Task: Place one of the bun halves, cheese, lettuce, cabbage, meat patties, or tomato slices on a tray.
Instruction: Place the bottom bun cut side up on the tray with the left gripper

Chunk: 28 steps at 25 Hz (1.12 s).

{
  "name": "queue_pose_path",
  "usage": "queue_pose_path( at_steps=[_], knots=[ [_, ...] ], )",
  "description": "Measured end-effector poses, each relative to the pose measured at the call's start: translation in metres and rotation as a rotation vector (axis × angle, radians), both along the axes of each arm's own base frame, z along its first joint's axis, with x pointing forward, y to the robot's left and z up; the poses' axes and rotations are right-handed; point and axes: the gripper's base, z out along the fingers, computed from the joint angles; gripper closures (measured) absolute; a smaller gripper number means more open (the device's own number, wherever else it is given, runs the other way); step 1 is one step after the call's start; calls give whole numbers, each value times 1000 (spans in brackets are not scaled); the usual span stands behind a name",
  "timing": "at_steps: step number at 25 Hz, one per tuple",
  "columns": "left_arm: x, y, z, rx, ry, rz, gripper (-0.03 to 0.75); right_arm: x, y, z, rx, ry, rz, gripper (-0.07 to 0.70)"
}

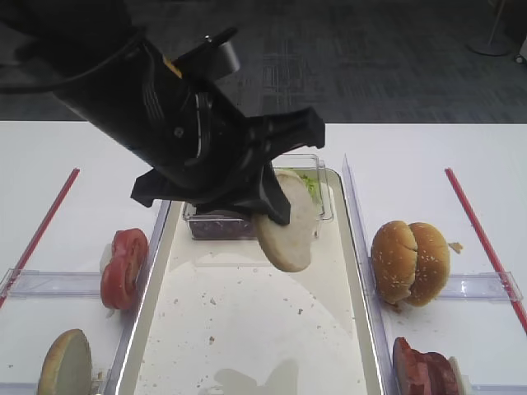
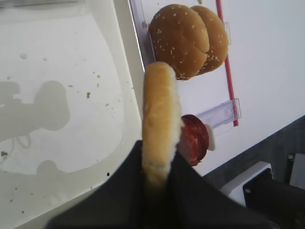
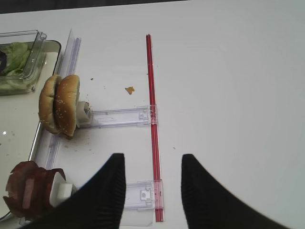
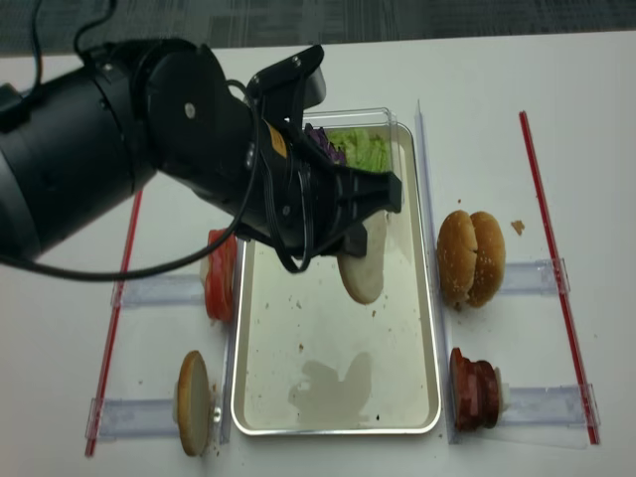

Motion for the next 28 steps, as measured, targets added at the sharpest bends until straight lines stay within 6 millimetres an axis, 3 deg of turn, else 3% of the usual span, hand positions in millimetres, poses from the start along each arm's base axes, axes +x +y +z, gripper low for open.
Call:
queue_pose_path(
  at_steps=[17, 28],
  knots=[
    [13, 34, -51, -174, 32, -5, 685, 0, 0, 0, 0, 0, 0, 312],
    [27, 25, -93, -162, 104, -17, 686, 0, 0, 0, 0, 0, 0, 312]
  ],
)
